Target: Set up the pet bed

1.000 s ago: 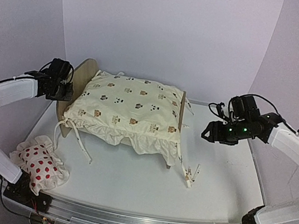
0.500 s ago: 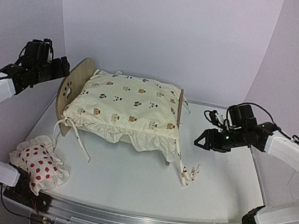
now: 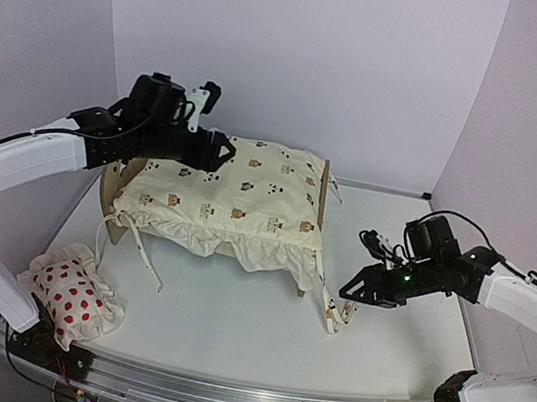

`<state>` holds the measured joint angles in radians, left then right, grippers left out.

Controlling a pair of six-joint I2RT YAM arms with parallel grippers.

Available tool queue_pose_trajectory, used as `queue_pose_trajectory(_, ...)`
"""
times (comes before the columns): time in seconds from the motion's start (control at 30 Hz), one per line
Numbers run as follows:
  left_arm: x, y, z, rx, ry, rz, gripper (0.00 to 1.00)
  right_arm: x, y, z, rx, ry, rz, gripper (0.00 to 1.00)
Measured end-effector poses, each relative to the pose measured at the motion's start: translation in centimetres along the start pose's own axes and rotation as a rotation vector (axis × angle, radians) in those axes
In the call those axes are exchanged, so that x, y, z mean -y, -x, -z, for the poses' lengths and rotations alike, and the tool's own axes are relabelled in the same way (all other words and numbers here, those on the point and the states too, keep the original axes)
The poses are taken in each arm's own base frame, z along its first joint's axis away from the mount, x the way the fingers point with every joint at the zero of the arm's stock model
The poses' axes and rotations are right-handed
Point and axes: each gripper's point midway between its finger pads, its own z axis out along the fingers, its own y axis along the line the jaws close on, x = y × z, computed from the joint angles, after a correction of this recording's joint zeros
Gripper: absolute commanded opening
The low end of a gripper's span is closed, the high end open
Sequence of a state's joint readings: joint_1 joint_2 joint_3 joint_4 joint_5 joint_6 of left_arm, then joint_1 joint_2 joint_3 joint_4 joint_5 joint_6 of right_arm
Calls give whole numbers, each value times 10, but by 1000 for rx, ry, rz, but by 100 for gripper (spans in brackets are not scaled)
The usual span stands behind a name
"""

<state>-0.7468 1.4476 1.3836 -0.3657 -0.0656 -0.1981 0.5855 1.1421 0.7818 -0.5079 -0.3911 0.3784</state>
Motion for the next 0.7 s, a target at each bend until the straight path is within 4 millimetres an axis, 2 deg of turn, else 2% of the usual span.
queue_pose_trajectory(0.17, 45, -43, -34, -112, -82, -114, 73, 7, -43, -22, -113, -4, 20, 58)
queue_pose_trajectory(0.3, 69, -57, -45, -143, -129, -163, 73, 21, -58, -39, -152, -22, 14, 58)
queue_pose_trajectory(0.47, 82, -62, -51, -144, -153, -183, 72, 35, -62, -61, -171, -35, 20, 58)
queue_pose_trajectory(0.6, 92, -71, -55, -159, -167, -196, 70, 36, -53, -73, -141, -22, 47, 55)
queue_pose_trajectory(0.7, 97, -77, -58, -172, -174, -204, 69, 36, -45, -79, -106, -14, 70, 49)
